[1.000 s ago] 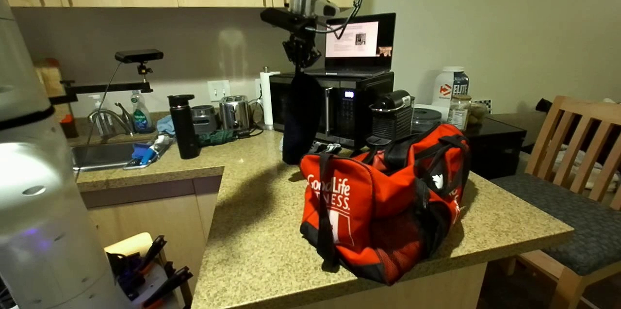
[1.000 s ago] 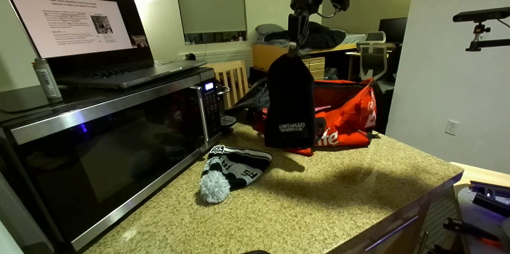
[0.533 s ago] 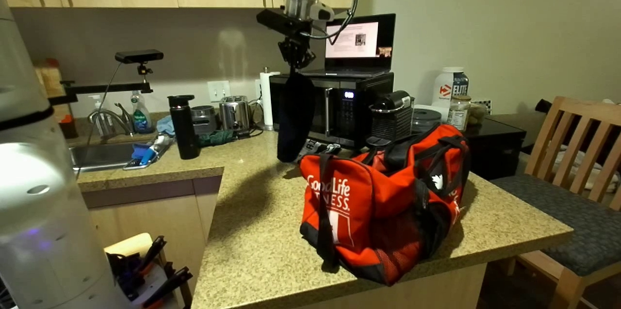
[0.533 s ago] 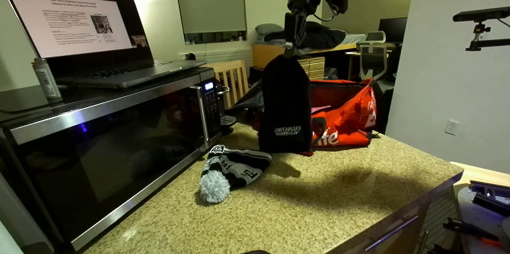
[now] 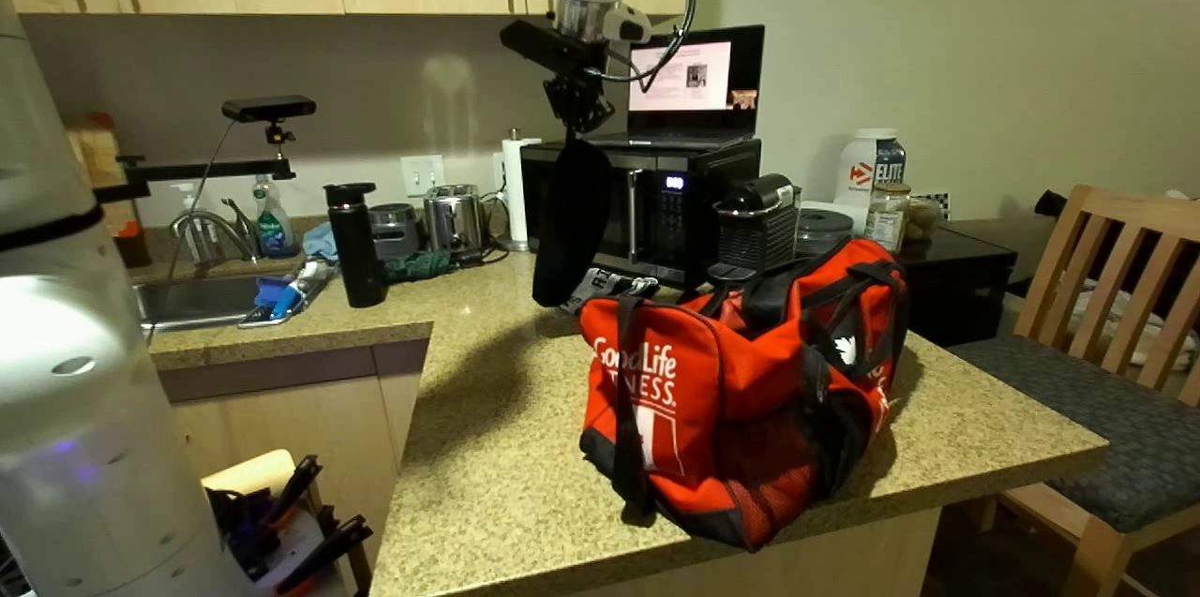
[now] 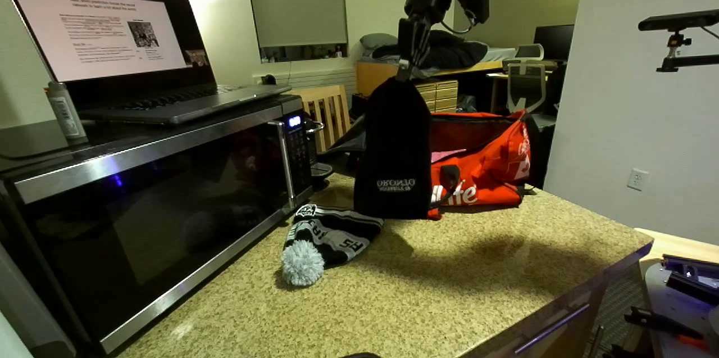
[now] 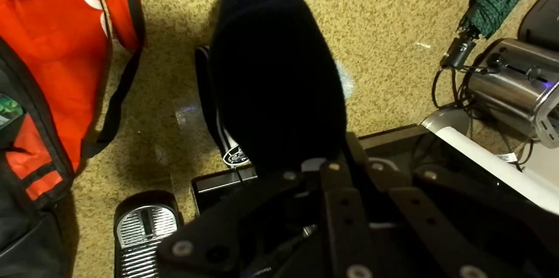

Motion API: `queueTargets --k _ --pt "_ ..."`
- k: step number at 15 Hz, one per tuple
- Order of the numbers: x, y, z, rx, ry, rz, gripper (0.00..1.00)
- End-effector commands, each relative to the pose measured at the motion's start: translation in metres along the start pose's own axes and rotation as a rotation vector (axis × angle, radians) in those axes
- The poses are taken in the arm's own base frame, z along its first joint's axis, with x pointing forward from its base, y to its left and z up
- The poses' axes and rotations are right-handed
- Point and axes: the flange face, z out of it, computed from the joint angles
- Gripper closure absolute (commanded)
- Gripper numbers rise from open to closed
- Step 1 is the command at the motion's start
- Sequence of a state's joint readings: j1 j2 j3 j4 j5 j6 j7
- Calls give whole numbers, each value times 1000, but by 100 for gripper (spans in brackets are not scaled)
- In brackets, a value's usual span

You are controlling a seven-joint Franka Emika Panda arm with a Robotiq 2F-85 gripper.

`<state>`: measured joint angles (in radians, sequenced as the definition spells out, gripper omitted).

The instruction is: Put the head sock in the orange bag

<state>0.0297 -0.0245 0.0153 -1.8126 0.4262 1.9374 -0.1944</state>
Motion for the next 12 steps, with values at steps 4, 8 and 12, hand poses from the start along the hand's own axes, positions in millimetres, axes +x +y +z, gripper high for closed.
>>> queueTargets --k 4,8,12 --pt "-8 -1 -2 18 27 19 94" --pt "-8 0 -2 10 29 25 94" --pt "0 1 0 1 0 5 95"
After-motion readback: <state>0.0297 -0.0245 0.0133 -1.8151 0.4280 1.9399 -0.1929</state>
